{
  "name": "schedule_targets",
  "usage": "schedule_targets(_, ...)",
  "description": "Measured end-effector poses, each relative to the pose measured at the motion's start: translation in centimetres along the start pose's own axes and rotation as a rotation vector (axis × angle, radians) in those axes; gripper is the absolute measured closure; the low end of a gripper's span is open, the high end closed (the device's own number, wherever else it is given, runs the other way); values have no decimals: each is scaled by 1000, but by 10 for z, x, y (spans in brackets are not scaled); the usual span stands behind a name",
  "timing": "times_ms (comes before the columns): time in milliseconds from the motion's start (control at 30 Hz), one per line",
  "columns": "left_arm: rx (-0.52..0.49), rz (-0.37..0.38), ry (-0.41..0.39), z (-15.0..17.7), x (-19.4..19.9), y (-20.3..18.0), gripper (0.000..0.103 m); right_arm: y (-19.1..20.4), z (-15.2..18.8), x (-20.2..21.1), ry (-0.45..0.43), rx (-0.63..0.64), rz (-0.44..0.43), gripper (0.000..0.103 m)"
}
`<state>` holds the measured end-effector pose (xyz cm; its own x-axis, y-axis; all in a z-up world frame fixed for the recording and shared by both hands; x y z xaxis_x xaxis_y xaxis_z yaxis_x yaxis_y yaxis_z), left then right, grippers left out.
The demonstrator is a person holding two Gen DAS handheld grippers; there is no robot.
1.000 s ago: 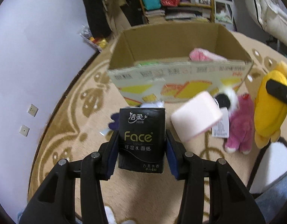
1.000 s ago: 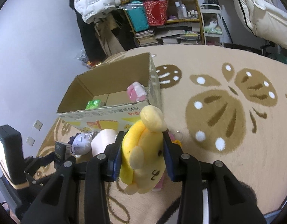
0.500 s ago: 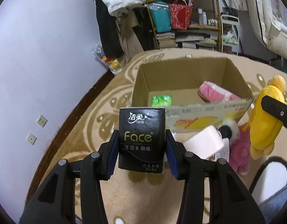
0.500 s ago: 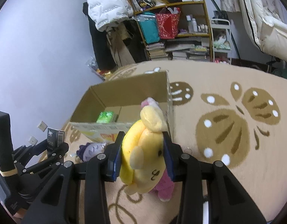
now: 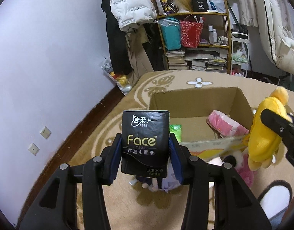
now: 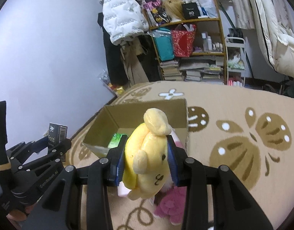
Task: Organize soft objects
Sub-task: 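Carry the black pack and yellow plush up over the open box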
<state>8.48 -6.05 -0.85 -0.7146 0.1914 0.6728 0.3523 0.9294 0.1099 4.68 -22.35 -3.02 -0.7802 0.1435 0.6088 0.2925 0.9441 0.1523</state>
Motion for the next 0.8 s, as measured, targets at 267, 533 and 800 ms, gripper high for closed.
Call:
schedule_targets(267,-7,-29,-31,-21,-12,3,58,6,-17,2,-71,1,-30,62)
schedule_targets(533,4,-7,-41,-37,-31,4,58,6,-27,-14,-101,-21,-51,62)
schedule_targets(800,-18,-10,-25,-44,-54,8,58,12,-33,-39,-80,7,-54,62)
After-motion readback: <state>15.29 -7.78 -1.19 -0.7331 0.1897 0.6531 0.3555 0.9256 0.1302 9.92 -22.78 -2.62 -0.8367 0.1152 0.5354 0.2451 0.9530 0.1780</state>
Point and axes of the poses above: each gripper's, at about its wrist camera, not at the fingertips, and x roughly against the way its jaws point, y to its left, z to its underside, the point moved 2 cm from there along -x, roughly the way its jaws point, and after that the axes turned 12 degrees about z, right-handed, at the moved point
